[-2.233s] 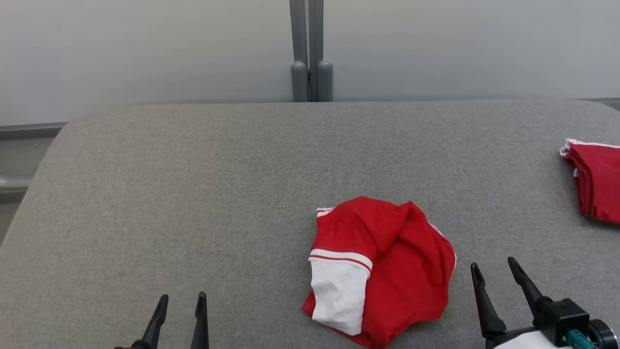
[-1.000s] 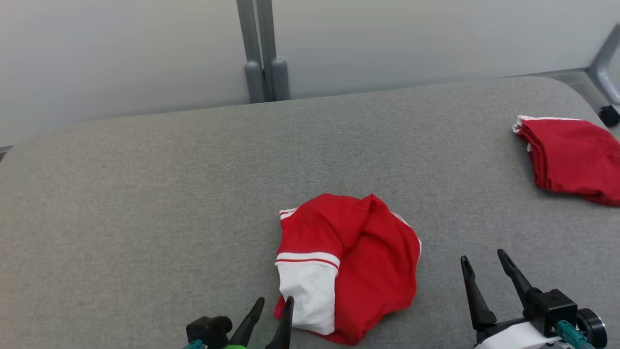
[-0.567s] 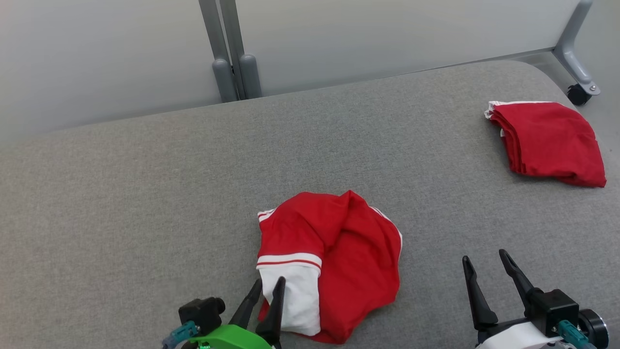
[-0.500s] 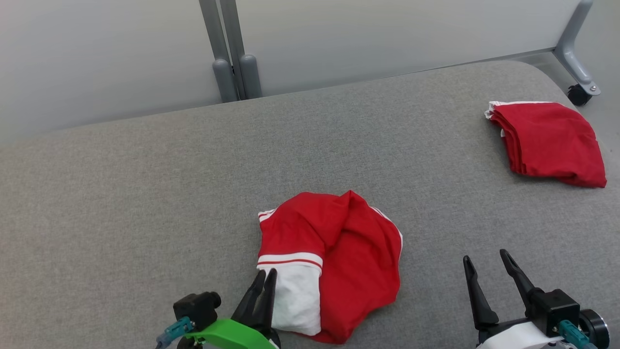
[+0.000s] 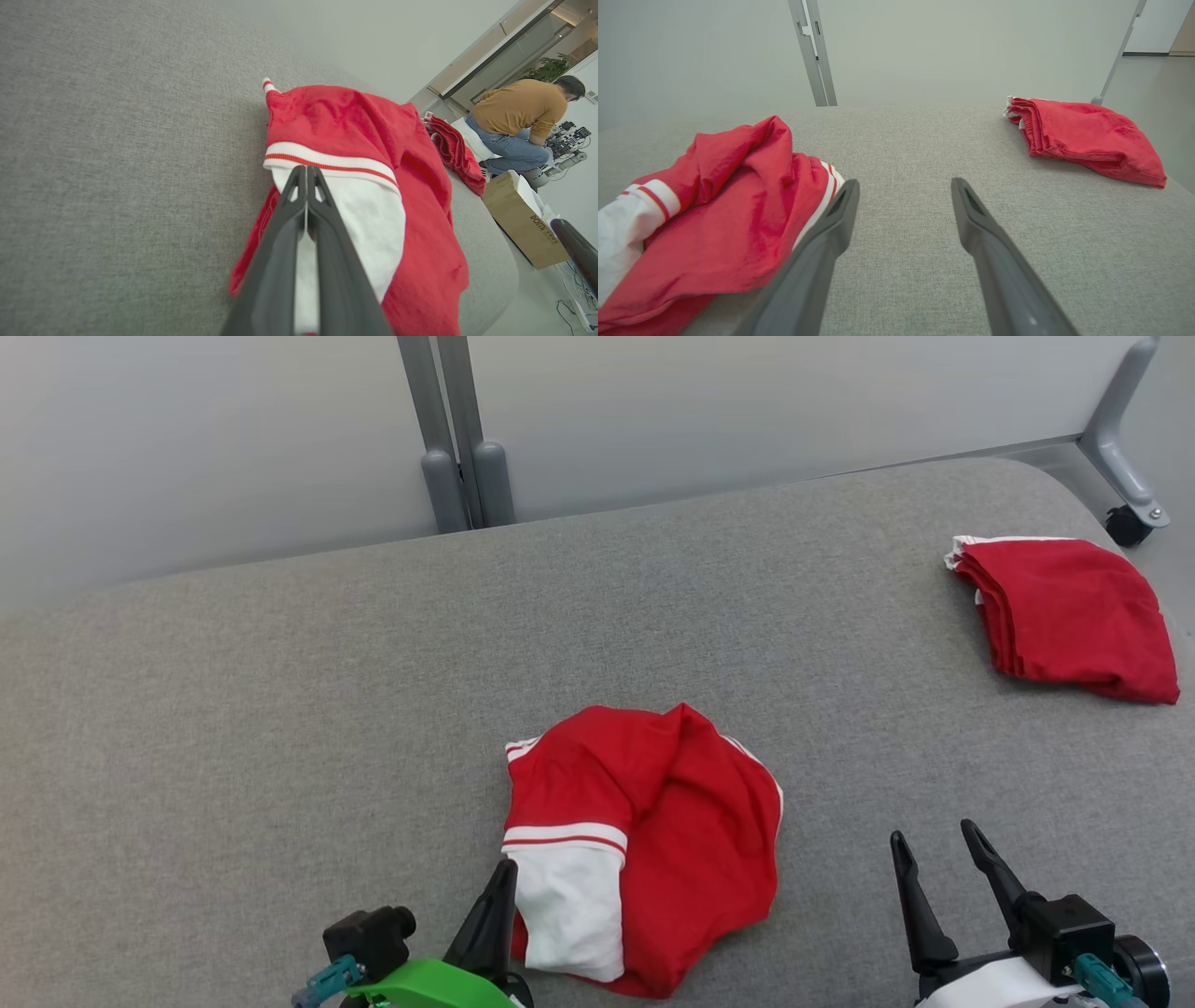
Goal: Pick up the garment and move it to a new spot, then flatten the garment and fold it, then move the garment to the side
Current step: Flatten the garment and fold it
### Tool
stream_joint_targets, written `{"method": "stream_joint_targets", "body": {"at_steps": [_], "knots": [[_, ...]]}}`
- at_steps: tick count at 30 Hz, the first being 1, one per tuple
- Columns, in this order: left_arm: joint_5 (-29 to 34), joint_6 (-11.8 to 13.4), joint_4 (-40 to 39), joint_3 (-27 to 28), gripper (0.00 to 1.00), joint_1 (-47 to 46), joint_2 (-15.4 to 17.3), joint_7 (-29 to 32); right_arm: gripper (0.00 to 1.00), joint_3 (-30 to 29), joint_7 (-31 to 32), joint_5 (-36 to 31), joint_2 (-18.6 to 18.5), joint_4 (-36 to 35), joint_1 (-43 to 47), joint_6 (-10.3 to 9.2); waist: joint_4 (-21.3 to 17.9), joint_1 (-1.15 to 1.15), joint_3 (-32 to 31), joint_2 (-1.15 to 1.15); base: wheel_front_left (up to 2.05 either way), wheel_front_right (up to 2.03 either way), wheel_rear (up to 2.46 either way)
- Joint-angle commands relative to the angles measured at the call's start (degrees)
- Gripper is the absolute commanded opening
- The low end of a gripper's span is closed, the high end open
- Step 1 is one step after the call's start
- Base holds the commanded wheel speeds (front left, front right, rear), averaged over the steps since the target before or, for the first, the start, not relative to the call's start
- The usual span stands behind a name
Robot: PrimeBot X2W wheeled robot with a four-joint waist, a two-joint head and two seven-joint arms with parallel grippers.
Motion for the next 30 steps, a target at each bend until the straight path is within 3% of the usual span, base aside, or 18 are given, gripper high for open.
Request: {"method": "stream_joint_targets", "body": {"at_steps": [1, 4, 6, 7, 10, 15, 18, 21, 24, 30], "knots": [[0.82, -0.35, 0.23, 0.28, 0.00, 0.15, 0.30, -0.13, 1.00, -0.05, 0.00, 0.08, 0.03, 0.13, -0.50, -0.07, -0.01, 0.00, 0.02, 0.00, 0.00, 0.00, 0.00], [1.10, -0.36, 0.23, 0.74, 0.02, 0.14, 0.29, -0.13, 1.00, -0.07, 0.00, 0.11, 0.10, 0.23, -0.57, -0.07, -0.06, 0.00, 0.03, 0.00, 0.00, 0.00, 0.00], [0.78, -0.31, 0.17, 1.35, 0.39, 0.32, 0.27, -0.13, 1.00, 0.04, 0.00, 0.03, 0.17, 0.14, -0.62, -0.07, -0.14, 0.00, 0.06, 0.00, 0.00, 0.00, 0.00], [-0.08, 0.12, -0.21, 2.58, 1.00, 0.67, 0.25, -0.14, 1.00, 0.08, 0.00, 0.01, 0.20, 0.13, -0.66, -0.07, -0.21, 0.00, 0.01, 0.00, 0.00, 0.00, 0.00], [-1.65, 0.15, -2.48, 5.77, 1.00, 1.56, 0.30, -0.08, 1.00, -0.25, 0.00, -0.01, 0.15, -0.08, -0.52, -0.07, -0.69, 0.00, -0.15, 0.00, 0.00, 0.00, 0.00], [3.93, 1.15, -11.06, 13.63, 1.00, 5.52, 2.27, -0.08, 1.00, -0.75, 0.00, -0.11, 0.05, -0.29, 0.46, -0.07, -0.70, 0.00, -0.13, 0.00, 0.00, 0.00, 0.00], [6.16, 0.93, -13.57, 14.85, 1.00, 7.10, 2.65, -0.08, 1.00, -0.92, 0.00, -0.13, 0.02, -0.18, 0.53, -0.07, -0.52, 0.00, -0.17, 0.00, 0.00, 0.00, 0.00], [6.28, 0.49, -13.11, 12.93, 1.00, 8.87, 2.40, 0.56, 1.00, -0.51, 0.00, -0.22, 0.00, -0.09, 0.08, -0.07, -0.38, 0.00, -0.10, 0.00, 0.00, 0.00, 0.00], [4.23, -0.08, -11.15, 8.73, 1.00, 9.81, 2.00, 6.74, 1.00, -0.19, 0.00, -0.08, -0.19, -0.09, -0.56, -0.07, -0.39, 0.00, 0.10, 0.00, 0.00, 0.00, 0.00], [1.61, 0.45, -10.49, 5.56, 1.00, 8.22, 1.85, 15.34, 1.00, -0.28, 0.00, 0.19, -0.59, -0.55, -0.88, -0.07, -0.62, 0.00, 1.36, 0.00, 0.00, 0.00, 0.00]]}}
